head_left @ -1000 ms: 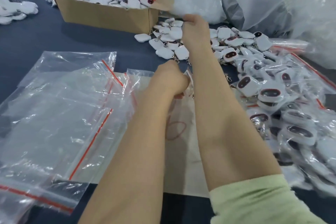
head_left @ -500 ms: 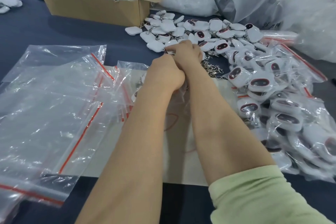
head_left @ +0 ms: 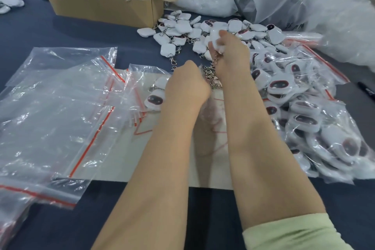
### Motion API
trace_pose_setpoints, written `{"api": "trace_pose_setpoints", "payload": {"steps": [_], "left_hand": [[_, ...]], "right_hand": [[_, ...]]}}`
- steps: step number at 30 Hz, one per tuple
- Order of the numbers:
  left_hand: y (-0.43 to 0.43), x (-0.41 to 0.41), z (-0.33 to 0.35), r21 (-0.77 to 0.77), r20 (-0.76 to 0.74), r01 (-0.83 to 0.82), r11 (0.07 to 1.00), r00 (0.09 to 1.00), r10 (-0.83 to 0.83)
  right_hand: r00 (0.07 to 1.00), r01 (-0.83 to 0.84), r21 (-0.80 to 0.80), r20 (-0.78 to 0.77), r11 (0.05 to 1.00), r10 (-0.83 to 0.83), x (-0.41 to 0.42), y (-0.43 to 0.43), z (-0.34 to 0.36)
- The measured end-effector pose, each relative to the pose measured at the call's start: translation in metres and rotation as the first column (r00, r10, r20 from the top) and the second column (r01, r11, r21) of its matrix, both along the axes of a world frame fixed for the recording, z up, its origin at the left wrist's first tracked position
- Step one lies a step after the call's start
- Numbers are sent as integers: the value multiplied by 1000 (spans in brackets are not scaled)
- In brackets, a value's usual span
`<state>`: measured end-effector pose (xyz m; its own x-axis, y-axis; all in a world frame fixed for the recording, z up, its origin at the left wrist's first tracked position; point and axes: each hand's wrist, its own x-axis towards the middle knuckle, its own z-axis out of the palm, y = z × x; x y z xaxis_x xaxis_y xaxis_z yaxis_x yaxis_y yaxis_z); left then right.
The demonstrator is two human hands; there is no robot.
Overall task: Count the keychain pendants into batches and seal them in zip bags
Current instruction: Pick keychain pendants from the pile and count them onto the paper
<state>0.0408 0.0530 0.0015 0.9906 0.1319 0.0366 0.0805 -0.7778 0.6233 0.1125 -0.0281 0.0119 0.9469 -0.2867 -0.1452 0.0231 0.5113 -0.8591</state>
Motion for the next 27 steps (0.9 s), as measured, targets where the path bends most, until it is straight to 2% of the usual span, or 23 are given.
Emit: {"api": "trace_pose_setpoints", "payload": {"steps": [1, 2, 3, 6, 7, 10, 12, 15, 19, 27], "left_hand": [[-4, -3, -2, 18, 25, -10, 1000, 1000, 10], [-8, -6, -4, 33, 45, -16, 999, 999, 15], [-12, -9, -6, 40, 59, -19, 999, 998, 17], [-20, -17, -17, 40, 110, -26, 999, 994, 22], [-21, -18, -20, 44, 136, -25, 999, 991, 18], [-20, -18, -25, 39, 177, -50, 998, 983, 42], [-19, -16, -26, 8, 178, -65, 998, 982, 62], [-17, -15, -26, -19, 174, -62, 998, 983, 65], [-17, -14, -25, -50, 162, -75, 996, 983, 82], [-17, -9, -29, -71, 157, -85, 994, 983, 95]], "right_hand": [[999, -36, 219, -4, 975, 38, -7, -5, 3], [997, -73, 331, -3, 941, 78, -15, -10, 4], [994, -102, 340, -8, 935, 111, -21, -15, 3], [987, -154, 132, -23, 979, 158, -39, -19, -6], [986, -160, 119, -34, 980, 165, -44, -19, -11], [979, -171, 344, -44, 923, 198, -55, -18, -23], [983, -146, 428, -38, 892, 180, -53, -18, -27], [989, -106, 355, -58, 929, 135, -47, -20, -28], [986, -155, 181, -26, 971, 162, -46, -16, -32], [986, -138, -53, 86, 989, 142, -45, -12, -37]]}}
